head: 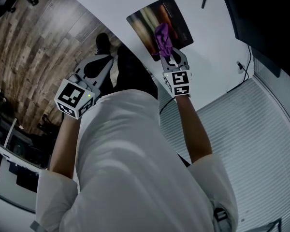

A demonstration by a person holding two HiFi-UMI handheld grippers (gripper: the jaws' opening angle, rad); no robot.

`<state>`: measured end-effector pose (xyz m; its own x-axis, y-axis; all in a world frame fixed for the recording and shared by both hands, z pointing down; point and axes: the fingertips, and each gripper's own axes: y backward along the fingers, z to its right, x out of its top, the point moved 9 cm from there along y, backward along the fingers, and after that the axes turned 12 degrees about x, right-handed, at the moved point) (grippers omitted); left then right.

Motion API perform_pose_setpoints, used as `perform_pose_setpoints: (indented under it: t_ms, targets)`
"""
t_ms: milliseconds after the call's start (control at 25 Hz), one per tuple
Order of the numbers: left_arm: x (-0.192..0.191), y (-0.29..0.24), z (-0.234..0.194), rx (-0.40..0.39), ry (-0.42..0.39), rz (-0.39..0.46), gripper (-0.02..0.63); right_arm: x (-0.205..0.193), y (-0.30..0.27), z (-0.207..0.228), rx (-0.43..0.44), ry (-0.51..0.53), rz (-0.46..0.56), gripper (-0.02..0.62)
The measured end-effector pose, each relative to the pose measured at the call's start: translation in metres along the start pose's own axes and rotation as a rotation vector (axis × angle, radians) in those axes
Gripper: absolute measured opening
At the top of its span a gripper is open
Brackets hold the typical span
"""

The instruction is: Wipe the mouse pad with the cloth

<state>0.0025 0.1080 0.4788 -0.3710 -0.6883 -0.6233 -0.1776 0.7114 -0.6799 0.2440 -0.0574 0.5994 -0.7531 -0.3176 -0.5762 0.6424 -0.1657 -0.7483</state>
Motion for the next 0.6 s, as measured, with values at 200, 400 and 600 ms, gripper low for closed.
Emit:
perform_pose_setpoints:
  t_ms: [200, 400, 600]
  targets:
    - [-0.002, -0.003, 0.005, 0.004, 0.006, 0.009, 0.021, -0.006, -0.004, -0.008, 0.048, -0.057, 0.026, 0.133]
    - [-0.003, -0.001, 0.007, 0.006, 0.002, 0.013, 0.021, -0.004, -0.011, -0.021, 0.125, -0.067, 0.020, 0.133]
    - [0.002, 0.002, 0.011, 0.024, 0.001, 0.023, 0.021, 0.003, -0.017, -0.035, 0.243, -0.065, 0.003, 0.133]
